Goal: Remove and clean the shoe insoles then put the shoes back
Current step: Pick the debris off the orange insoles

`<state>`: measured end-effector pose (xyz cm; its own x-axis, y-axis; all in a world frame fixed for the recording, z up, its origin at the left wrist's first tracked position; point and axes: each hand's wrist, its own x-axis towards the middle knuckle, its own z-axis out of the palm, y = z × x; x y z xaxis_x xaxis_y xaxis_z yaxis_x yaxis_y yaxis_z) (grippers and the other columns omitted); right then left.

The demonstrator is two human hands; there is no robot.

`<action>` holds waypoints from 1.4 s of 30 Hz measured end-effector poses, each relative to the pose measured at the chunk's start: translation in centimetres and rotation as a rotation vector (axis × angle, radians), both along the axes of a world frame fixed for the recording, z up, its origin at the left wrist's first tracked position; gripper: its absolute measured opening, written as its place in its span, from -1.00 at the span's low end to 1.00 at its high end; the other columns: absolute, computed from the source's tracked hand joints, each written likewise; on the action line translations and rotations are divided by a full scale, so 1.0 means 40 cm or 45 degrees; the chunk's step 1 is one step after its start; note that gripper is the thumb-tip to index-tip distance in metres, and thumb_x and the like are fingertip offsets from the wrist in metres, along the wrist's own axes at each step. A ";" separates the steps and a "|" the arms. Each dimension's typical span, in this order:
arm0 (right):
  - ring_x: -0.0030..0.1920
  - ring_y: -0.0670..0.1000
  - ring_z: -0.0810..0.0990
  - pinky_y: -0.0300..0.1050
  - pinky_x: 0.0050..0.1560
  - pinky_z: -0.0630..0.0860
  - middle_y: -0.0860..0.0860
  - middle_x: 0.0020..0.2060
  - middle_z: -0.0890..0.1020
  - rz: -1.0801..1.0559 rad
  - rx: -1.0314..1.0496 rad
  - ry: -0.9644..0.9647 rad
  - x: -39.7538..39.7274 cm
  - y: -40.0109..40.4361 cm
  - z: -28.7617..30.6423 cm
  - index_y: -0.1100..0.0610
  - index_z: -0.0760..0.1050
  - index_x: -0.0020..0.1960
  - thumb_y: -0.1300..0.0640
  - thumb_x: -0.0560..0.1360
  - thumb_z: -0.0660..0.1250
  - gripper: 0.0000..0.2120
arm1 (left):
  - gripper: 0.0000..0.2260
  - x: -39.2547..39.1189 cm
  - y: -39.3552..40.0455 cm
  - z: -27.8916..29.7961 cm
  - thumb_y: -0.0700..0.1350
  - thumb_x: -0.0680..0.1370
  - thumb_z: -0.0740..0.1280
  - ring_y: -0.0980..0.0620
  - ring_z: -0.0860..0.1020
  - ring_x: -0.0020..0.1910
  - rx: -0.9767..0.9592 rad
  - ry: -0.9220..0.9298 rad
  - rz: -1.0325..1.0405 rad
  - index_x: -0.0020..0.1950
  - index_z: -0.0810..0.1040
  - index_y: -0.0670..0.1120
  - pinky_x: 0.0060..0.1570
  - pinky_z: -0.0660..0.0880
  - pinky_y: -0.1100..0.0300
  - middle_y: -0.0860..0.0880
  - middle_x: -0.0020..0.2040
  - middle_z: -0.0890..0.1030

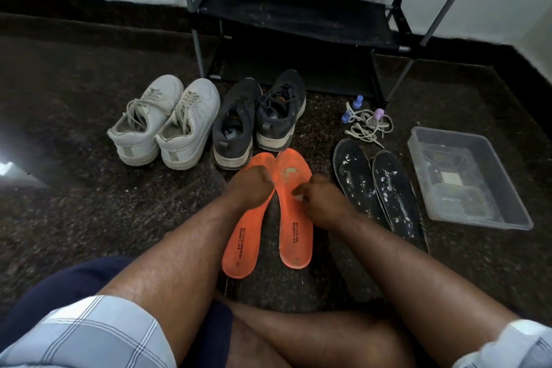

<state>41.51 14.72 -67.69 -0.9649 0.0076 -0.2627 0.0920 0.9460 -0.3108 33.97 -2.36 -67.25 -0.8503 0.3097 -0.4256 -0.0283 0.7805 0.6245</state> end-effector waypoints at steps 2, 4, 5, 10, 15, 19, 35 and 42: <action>0.14 0.15 0.54 0.04 0.27 0.44 0.09 0.16 0.47 0.035 0.080 -0.019 0.011 -0.018 -0.005 -0.06 0.56 0.22 0.01 0.54 0.22 -0.71 | -0.68 -0.004 -0.033 0.000 -0.12 0.55 0.26 -0.17 0.56 0.22 -0.058 0.106 0.039 0.30 0.52 -0.11 0.15 0.45 0.09 -0.17 0.23 0.61; 0.13 0.15 0.52 -0.05 0.18 0.45 0.09 0.14 0.46 0.051 0.116 -0.020 0.022 -0.031 -0.005 0.01 0.55 0.20 0.00 0.54 0.23 -0.72 | -0.54 -0.018 -0.058 -0.009 -0.13 0.55 0.27 -0.18 0.48 0.33 -0.091 0.096 0.085 0.46 0.39 -0.13 0.25 0.40 0.09 -0.20 0.35 0.52; 0.13 0.15 0.51 -0.06 0.16 0.45 0.09 0.13 0.46 0.052 0.125 -0.016 0.024 -0.034 -0.007 0.03 0.55 0.19 0.01 0.55 0.22 -0.73 | -0.49 -0.024 -0.066 -0.012 -0.14 0.54 0.27 -0.19 0.45 0.37 -0.107 0.087 0.094 0.51 0.33 -0.14 0.29 0.39 0.08 -0.21 0.39 0.48; 0.14 0.16 0.50 -0.04 0.17 0.45 0.09 0.14 0.45 0.051 0.122 -0.013 0.021 -0.032 -0.013 0.04 0.53 0.22 0.03 0.55 0.22 -0.71 | -0.33 -0.047 -0.064 -0.036 -0.17 0.51 0.27 -0.26 0.36 0.43 -0.110 0.064 0.079 0.60 0.13 -0.12 0.37 0.37 -0.02 -0.30 0.46 0.36; 0.13 0.16 0.48 0.00 0.20 0.45 0.10 0.14 0.45 0.072 0.141 -0.006 0.014 -0.030 -0.025 0.05 0.53 0.22 0.03 0.55 0.22 -0.71 | -0.33 -0.072 -0.066 -0.040 -0.17 0.50 0.29 -0.26 0.38 0.41 -0.123 0.115 0.054 0.60 0.16 -0.09 0.35 0.37 -0.02 -0.29 0.44 0.37; 0.07 0.16 0.50 -0.03 0.14 0.43 0.10 0.11 0.48 0.091 0.172 0.020 0.013 -0.046 -0.033 0.07 0.54 0.14 0.03 0.55 0.21 -0.76 | -0.42 -0.039 -0.060 -0.029 -0.11 0.47 0.39 -0.14 0.45 0.36 -0.118 0.120 -0.142 0.50 0.39 0.03 0.33 0.41 0.09 -0.18 0.43 0.41; 0.12 0.19 0.48 0.00 0.14 0.48 0.12 0.15 0.44 0.127 0.182 -0.015 0.068 -0.102 -0.047 0.11 0.52 0.17 0.03 0.61 0.16 -0.75 | -0.30 0.049 -0.047 -0.050 0.08 0.58 0.32 -0.23 0.30 0.48 -0.498 0.039 -0.242 0.63 0.03 0.10 0.37 0.39 -0.05 -0.20 0.57 0.06; 0.09 0.17 0.53 0.00 0.13 0.50 0.13 0.10 0.50 0.152 0.083 -0.001 0.065 -0.119 -0.019 0.13 0.57 0.18 0.08 0.59 0.21 -0.75 | -0.26 0.062 -0.045 -0.014 0.10 0.58 0.34 -0.22 0.25 0.51 -0.527 0.024 -0.265 0.64 0.01 0.03 0.39 0.33 -0.04 -0.22 0.58 0.05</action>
<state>44.11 9.96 -68.46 -0.9597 -0.0906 -0.2662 -0.0225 0.9684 -0.2484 36.43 -4.16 -67.81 -0.7968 0.2818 -0.5345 0.1636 0.9522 0.2580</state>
